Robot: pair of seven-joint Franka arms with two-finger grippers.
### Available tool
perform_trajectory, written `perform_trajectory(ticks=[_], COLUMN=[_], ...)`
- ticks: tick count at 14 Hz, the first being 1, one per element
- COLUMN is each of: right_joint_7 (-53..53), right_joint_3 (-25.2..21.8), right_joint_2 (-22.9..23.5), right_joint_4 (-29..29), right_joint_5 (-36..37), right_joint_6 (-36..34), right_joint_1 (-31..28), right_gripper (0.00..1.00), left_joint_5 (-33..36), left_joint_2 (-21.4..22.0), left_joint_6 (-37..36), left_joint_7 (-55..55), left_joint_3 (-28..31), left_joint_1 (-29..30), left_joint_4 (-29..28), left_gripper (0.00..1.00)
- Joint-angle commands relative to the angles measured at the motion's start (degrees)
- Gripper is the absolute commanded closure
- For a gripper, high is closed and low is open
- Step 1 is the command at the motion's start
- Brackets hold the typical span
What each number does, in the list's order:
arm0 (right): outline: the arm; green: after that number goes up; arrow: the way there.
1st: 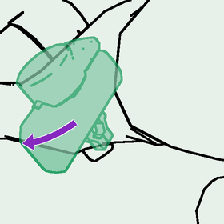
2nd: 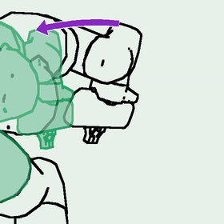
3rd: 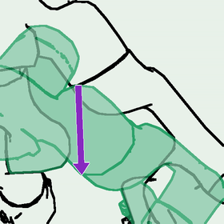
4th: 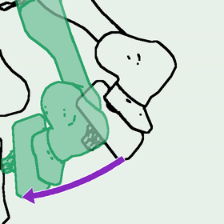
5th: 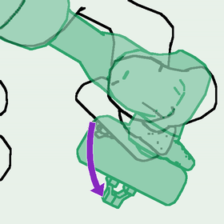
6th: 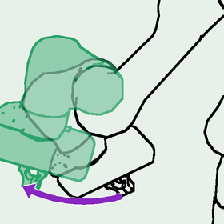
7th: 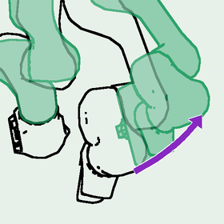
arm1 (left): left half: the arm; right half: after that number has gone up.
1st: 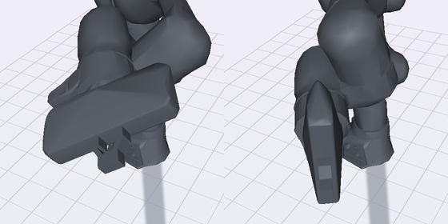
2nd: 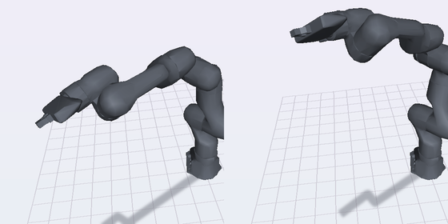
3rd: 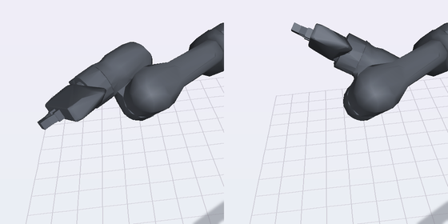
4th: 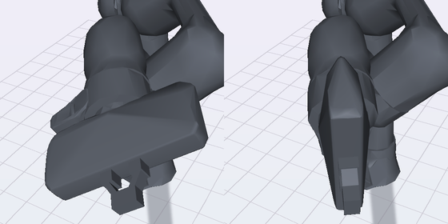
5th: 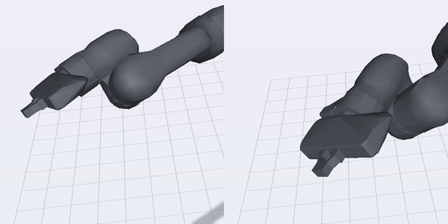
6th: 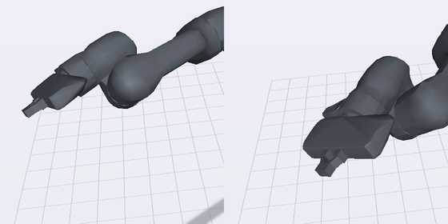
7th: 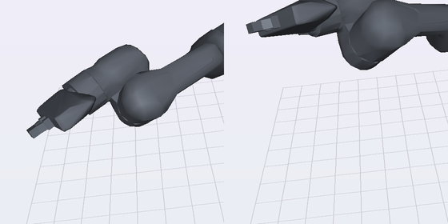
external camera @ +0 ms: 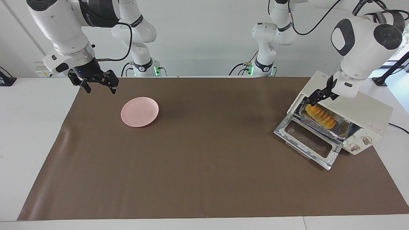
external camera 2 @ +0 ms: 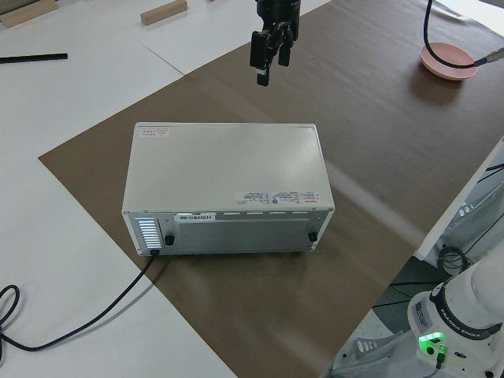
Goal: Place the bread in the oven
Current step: 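Release the tray and draw the left gripper back out of the oven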
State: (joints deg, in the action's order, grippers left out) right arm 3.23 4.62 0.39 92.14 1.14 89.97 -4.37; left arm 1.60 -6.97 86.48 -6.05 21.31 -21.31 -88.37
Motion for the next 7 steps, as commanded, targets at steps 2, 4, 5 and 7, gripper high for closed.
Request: perform_trajectory(ticks=[2, 4, 5, 7], right_joint_7=[-1.12, -1.12, -1.12, -1.12], right_joint_3=[0.47, 0.47, 0.47, 0.47], right_joint_2=[-1.09, -1.09, -1.09, -1.09], right_joint_4=[1.03, 1.03, 1.03, 1.03], right_joint_5=[0.44, 0.44, 0.44, 0.44], right_joint_6=[-0.32, -0.32, -0.32, -0.32], right_joint_1=[-0.64, -0.64, -0.64, -0.64], right_gripper=[0.0, 0.0, 0.0, 0.0], left_joint_5=[0.6, 0.6, 0.6, 0.43], left_joint_2=[4.06, 6.25, 7.14, 7.58], left_joint_6=[-3.68, -4.66, -4.31, -3.87], left_joint_7=[4.73, 5.16, 5.34, 8.58], left_joint_3=[-0.13, -0.82, -2.4, -10.27], left_joint_1=[0.31, 0.57, 2.83, 10.38], left_joint_4=[-2.25, -4.08, -4.97, -5.15], left_gripper=[0.0, 0.0, 0.0, 0.0])
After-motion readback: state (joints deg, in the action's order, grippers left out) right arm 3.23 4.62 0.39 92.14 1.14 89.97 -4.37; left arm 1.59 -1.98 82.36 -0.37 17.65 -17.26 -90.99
